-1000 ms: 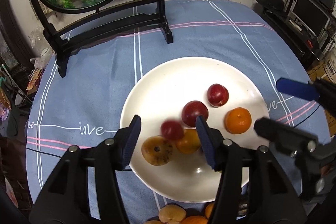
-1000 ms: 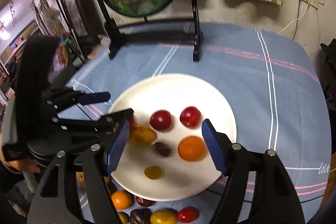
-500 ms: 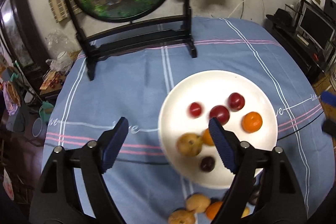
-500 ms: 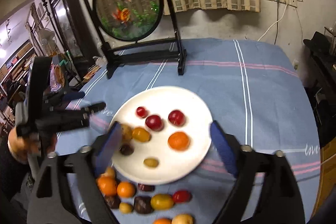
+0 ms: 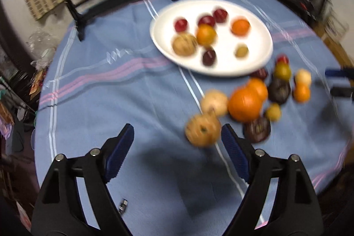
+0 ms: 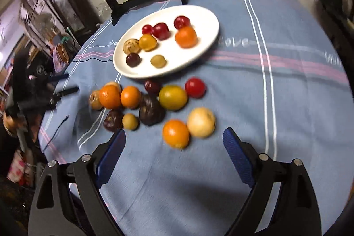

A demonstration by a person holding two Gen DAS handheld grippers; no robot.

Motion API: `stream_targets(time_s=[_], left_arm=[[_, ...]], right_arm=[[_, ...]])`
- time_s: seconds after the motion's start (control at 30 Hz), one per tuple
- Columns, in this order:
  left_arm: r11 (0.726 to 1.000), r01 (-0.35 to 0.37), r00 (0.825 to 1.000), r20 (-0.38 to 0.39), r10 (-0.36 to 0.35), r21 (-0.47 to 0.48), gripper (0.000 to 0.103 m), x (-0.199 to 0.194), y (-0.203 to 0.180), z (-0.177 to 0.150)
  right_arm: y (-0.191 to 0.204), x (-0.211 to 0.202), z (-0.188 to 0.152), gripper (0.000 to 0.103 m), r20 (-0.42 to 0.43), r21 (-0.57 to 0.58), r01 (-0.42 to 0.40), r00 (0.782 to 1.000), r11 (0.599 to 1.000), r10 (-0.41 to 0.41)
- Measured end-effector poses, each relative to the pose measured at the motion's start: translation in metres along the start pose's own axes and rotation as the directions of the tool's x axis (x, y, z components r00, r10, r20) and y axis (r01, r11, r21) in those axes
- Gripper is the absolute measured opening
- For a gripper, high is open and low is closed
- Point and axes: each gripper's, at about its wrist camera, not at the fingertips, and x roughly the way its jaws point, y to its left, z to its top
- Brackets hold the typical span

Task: Organize fruits
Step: 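Grasp a brown round pear with the left tool while the right tool grasps an orange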

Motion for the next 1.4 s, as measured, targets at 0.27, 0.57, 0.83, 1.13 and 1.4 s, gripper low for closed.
stream_targets(time_s=[0.27, 0.57, 0.83, 1.13, 1.4], left_arm=[[0.999, 0.009, 1.000, -0.012, -0.009, 0.040, 0.083, 0.029, -0.018, -0.001], [0.995, 0.088, 0.995, -0.051, -0.086, 0.045, 0.046, 0.058, -0.019, 0.009], [0.991, 0.120, 0.992, -0.028, -0.122, -0.057, 0.046, 0.039, -0.001, 0.007], [0.990, 0.118, 0.993, 0.003, -0.118, -0.083, 0.046, 0.016, 0.001, 0.010], [0.989, 0.120, 0.993, 0.002, -0.120, -0.084, 0.046, 0.013, -0.006, 0.011]], right_arm=[[0.007, 0.006, -0.015, 0.090, -0.028, -0.013, 0.027, 0.999, 1.000, -0.027], [0.013, 0.027, -0.015, 0.077, -0.057, -0.075, 0.108, 0.992, 0.991, -0.112], [0.011, 0.048, -0.007, 0.064, -0.080, -0.067, 0.112, 0.990, 0.991, -0.118], [0.024, 0.045, -0.003, 0.034, -0.095, -0.131, 0.097, 0.989, 0.987, -0.109], [0.021, 0.061, 0.014, 0.035, -0.088, -0.151, 0.109, 0.988, 0.983, -0.123]])
